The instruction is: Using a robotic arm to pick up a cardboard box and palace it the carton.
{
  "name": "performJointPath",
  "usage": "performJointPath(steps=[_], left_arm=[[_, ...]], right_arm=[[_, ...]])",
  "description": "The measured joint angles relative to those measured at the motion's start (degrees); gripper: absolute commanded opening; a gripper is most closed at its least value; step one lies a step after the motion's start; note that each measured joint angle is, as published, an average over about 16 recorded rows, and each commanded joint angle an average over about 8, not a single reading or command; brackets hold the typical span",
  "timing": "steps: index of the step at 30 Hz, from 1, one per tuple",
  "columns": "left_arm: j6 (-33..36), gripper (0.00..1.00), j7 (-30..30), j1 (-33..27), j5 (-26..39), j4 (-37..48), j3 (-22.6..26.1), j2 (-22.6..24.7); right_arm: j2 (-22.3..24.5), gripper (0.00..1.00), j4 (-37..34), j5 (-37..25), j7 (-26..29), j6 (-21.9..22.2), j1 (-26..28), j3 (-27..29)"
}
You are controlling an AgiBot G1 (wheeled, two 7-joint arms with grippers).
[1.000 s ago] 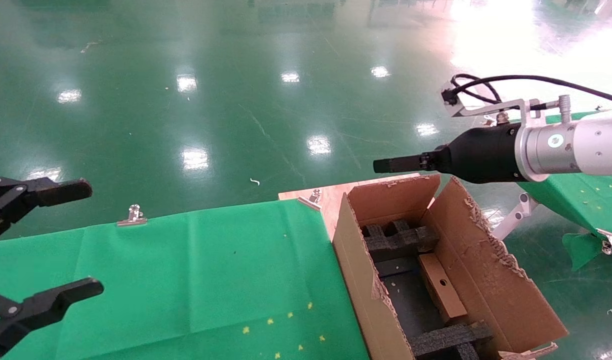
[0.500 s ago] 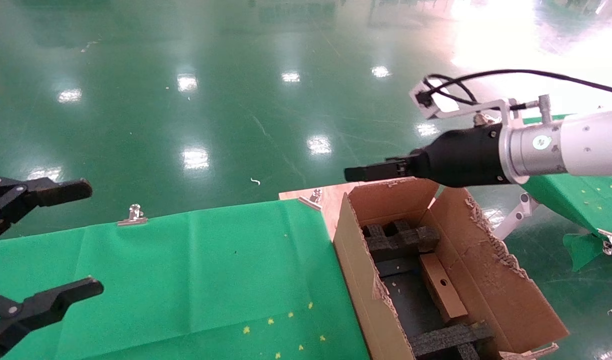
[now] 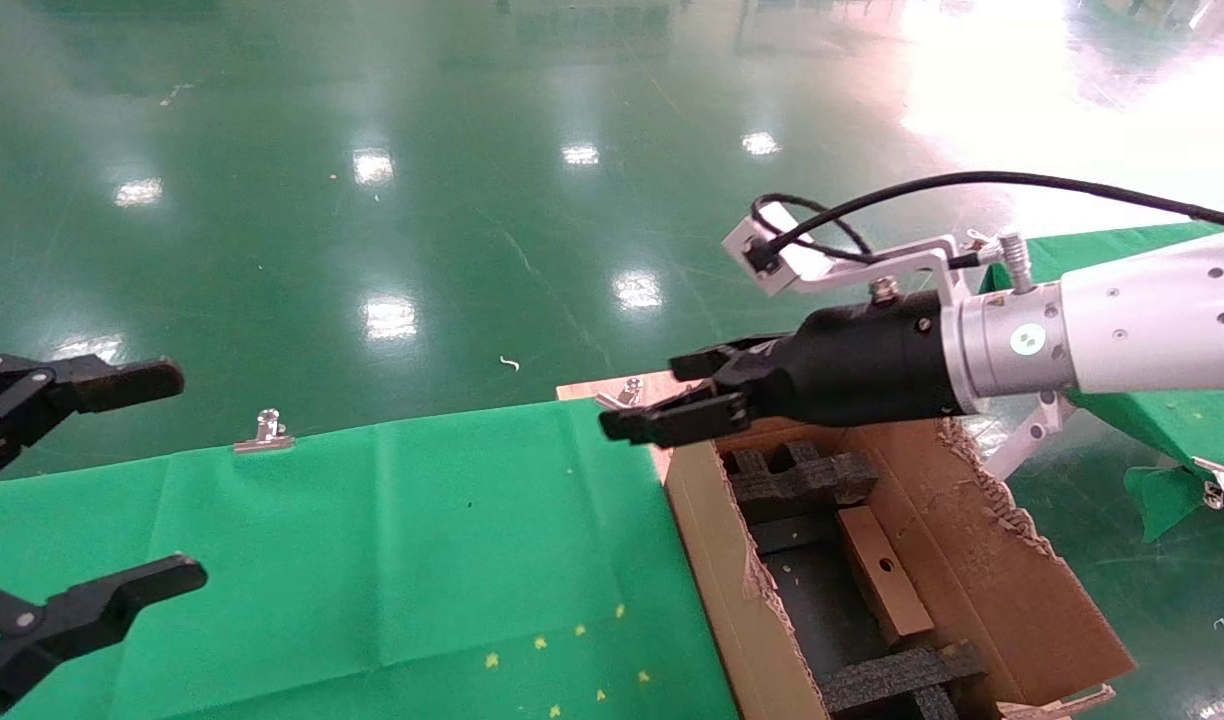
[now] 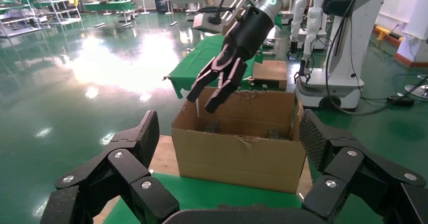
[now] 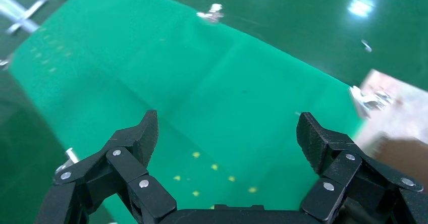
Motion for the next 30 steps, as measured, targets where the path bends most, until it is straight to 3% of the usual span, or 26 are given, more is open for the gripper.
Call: performJointPath(steps=[30], left_arm=[[0.0, 1.00, 0.0, 0.0, 0.0, 0.0, 0.0, 0.0]], right_arm=[[-5.6, 1.00, -1.9, 15.7, -37.0, -20.7, -30.1, 41.9]])
